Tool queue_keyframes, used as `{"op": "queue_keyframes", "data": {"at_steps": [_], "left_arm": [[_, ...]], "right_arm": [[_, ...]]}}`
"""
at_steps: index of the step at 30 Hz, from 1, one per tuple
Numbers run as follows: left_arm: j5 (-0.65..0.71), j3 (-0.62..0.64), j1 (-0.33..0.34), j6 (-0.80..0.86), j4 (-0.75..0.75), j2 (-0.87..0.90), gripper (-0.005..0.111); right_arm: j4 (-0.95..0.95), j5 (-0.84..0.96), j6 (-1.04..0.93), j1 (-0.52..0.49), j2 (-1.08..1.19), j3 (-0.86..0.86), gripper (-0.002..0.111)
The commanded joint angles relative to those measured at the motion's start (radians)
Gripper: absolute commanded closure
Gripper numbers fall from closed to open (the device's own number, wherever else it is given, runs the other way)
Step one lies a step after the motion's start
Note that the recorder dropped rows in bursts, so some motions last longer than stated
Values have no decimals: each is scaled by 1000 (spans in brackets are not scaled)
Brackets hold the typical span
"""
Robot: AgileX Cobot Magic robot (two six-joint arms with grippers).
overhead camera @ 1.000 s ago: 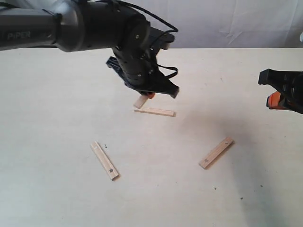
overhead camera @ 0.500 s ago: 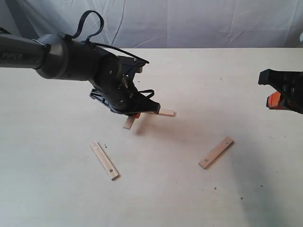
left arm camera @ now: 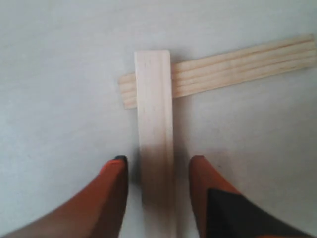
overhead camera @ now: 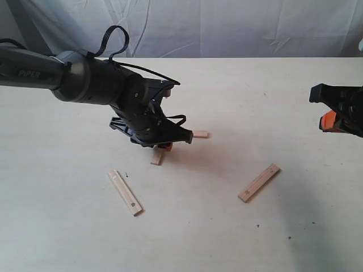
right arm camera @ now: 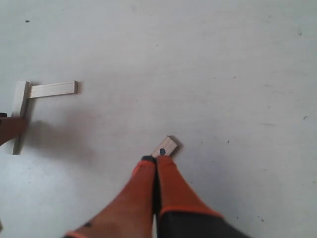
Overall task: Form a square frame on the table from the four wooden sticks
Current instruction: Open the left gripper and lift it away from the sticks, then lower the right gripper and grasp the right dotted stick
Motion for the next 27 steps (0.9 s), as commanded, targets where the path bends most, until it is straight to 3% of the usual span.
{"op": "queue_keyframes", "data": {"at_steps": [1, 7, 10, 14, 19, 21, 25, 27], "left_arm": [[19, -17, 0, -3, -15, -22, 55], [215, -82, 62, 9, 46, -149, 57], [291, -82, 133, 93, 33, -224, 70], [351, -43, 234, 153, 20, -362, 105], [298, 122, 249, 174, 9, -553, 107], [266, 224, 272, 273, -47, -667, 107], [256, 290, 374, 375, -161, -714, 107], [234, 325, 455, 431, -296, -714, 107]], "right_arm": [[-6, -13, -7, 3, -4, 2, 109], [-49, 34, 3, 3, -4, 2, 109], [-67, 49, 73, 40, -4, 2, 109], [-103, -3, 210, 201, 18, -2, 109], [-321, 78, 445, 419, 169, -106, 109], [-454, 81, 616, 513, 280, -183, 109], [-521, 79, 759, 530, 382, -204, 109], [-521, 71, 804, 530, 438, -204, 108]]}}
